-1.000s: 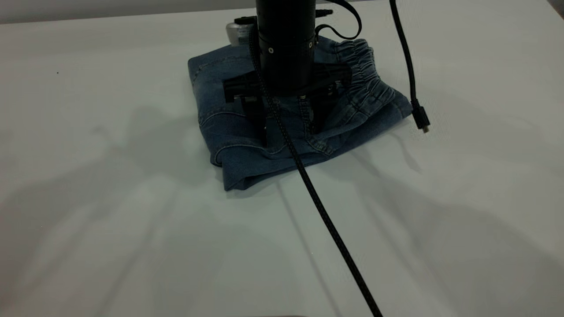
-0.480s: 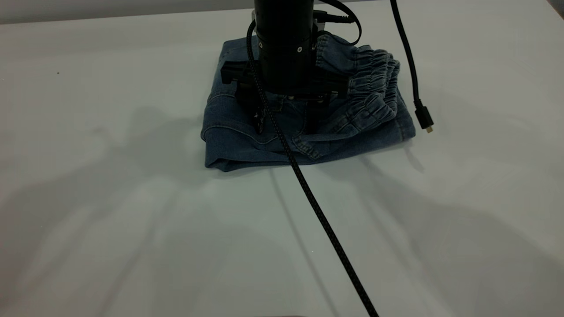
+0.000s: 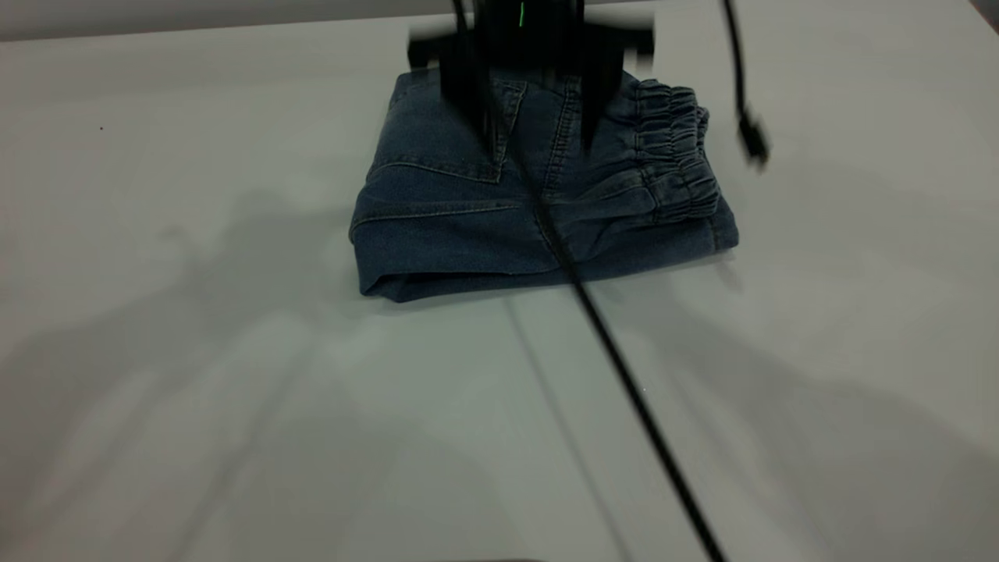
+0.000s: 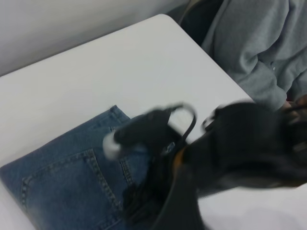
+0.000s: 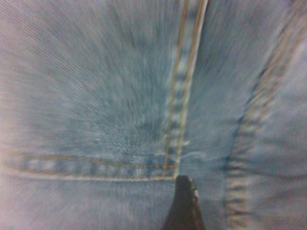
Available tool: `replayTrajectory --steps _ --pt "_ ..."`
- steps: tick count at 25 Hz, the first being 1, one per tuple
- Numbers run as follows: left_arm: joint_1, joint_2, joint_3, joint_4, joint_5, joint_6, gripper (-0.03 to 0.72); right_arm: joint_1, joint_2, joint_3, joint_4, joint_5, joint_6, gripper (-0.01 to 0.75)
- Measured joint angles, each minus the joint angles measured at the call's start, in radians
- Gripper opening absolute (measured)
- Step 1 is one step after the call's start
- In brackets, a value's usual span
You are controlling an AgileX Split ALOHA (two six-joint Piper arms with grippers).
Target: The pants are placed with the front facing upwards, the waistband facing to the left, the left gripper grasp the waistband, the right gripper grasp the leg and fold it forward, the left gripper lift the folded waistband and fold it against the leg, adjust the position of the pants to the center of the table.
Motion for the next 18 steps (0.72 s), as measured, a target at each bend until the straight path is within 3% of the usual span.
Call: replayTrajectory --steps 9,13,18 --pt "0.000 -0.131 0.000 0.032 0.051 0.002 0.587 0.000 -0.310 0.000 -0.077 0.095 -0.350 0.507" --pt "0.000 -0.218 0.000 0.156 0.118 -0.027 0.587 0.000 -0.435 0.000 -0.076 0.124 -0.519 0.507" --pt "0.000 -0.313 0.000 0.397 0.214 -0.160 0.587 0.000 -0.585 0.002 0.003 0.137 -0.609 0.507"
